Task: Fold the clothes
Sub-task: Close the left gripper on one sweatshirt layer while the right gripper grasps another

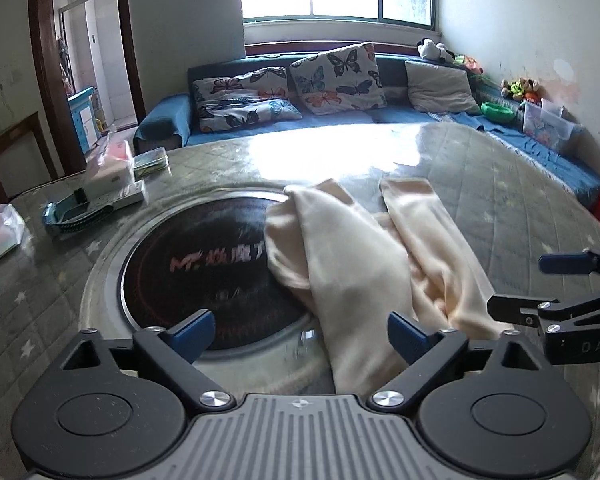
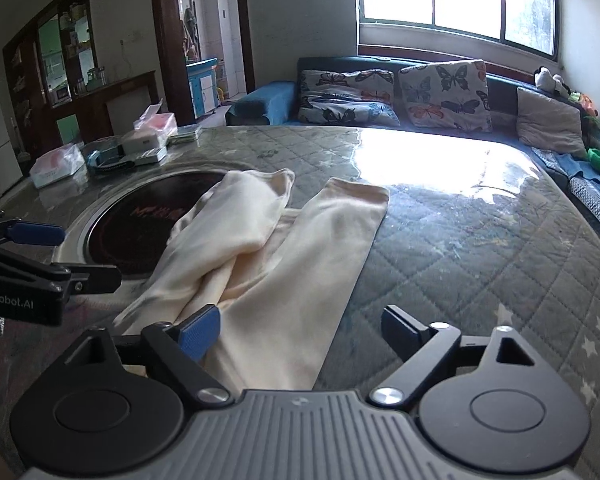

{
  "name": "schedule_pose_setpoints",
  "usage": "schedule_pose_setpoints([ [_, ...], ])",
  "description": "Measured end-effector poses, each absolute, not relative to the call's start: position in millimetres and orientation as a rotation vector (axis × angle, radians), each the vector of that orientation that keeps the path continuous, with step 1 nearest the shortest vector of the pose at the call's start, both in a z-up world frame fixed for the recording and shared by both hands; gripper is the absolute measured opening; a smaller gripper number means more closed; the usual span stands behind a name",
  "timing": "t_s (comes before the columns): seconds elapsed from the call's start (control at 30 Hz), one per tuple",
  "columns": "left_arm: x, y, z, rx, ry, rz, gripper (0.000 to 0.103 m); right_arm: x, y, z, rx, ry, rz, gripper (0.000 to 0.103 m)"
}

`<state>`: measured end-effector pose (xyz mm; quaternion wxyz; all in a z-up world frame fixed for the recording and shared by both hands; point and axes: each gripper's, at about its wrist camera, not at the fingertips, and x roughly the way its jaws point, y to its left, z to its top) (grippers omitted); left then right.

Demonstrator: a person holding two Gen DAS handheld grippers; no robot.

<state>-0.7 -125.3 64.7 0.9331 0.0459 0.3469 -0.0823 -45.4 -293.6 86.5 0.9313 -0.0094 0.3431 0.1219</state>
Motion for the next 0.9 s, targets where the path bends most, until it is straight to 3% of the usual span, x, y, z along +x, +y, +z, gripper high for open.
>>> schedule_pose_setpoints([
  [0.27, 51.8, -128.9, 64.6, 0.049, 0.721, -0.186, 0.058, 2.3, -303.5, 86.9, 0.009, 0.714, 0.237, 0.073],
  [0.9, 161.1, -144.1, 46.1, 0.011, 0.782, -0.155, 0.057, 121.4, -333.9, 71.4, 0.121, 0.731, 0.185, 0.045],
])
